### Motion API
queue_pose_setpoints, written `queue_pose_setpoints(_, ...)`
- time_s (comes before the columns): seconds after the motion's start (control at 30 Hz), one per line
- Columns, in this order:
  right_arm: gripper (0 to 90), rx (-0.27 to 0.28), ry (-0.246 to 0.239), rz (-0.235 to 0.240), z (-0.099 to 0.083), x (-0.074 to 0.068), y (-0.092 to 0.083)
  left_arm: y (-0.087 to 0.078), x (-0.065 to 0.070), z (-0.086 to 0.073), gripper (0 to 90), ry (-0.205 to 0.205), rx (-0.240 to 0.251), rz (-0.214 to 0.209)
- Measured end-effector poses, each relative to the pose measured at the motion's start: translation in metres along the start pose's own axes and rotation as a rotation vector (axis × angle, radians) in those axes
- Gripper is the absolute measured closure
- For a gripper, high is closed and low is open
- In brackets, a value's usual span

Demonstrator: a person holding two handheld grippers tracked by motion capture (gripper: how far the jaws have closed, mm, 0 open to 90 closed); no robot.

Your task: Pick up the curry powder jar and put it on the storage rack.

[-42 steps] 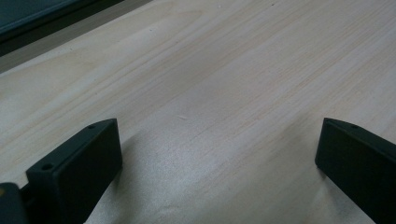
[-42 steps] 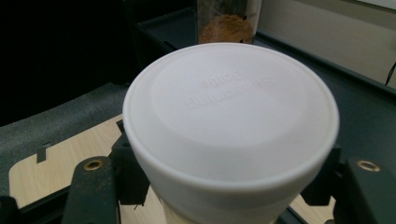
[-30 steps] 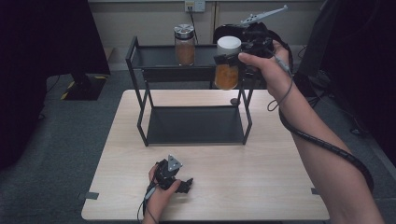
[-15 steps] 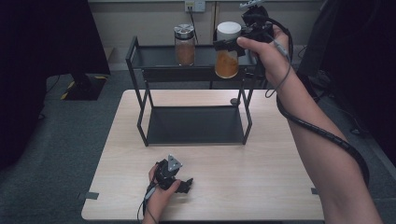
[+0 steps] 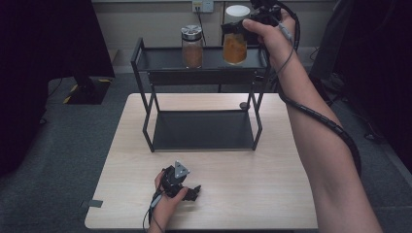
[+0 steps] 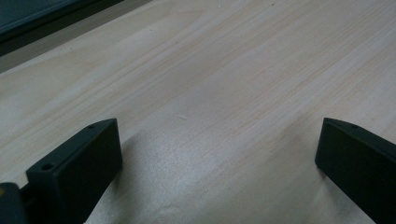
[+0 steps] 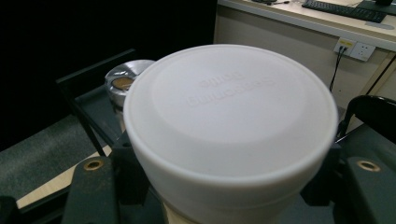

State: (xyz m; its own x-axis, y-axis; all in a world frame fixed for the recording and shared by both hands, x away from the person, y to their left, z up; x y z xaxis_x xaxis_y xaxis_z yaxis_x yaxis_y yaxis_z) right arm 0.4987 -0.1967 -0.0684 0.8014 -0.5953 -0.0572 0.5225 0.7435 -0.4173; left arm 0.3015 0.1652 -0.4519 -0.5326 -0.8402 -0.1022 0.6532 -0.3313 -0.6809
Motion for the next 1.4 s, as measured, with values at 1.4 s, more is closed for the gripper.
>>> queue_pose_setpoints(1.4, 33.6, -0.010, 0.066, -0.050, -0.013, 0.014, 0.036, 0.000, 0.000, 0.000, 0.1, 0.001, -0.002, 0.000)
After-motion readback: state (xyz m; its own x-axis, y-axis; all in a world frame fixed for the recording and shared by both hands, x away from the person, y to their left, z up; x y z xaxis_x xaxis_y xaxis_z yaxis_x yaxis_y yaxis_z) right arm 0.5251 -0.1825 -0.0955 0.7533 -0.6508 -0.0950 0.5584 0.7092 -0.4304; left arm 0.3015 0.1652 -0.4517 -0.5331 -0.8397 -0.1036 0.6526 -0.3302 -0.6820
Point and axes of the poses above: each handheld gripper's, and its own axes: y roughly forward along the jaws, z roughly out of its top, x roughly to its right, the point moved 5 cm from there along y, roughly forward along the jaws, and after that the axes turned 9 degrees about z, right-handed, at the moved point
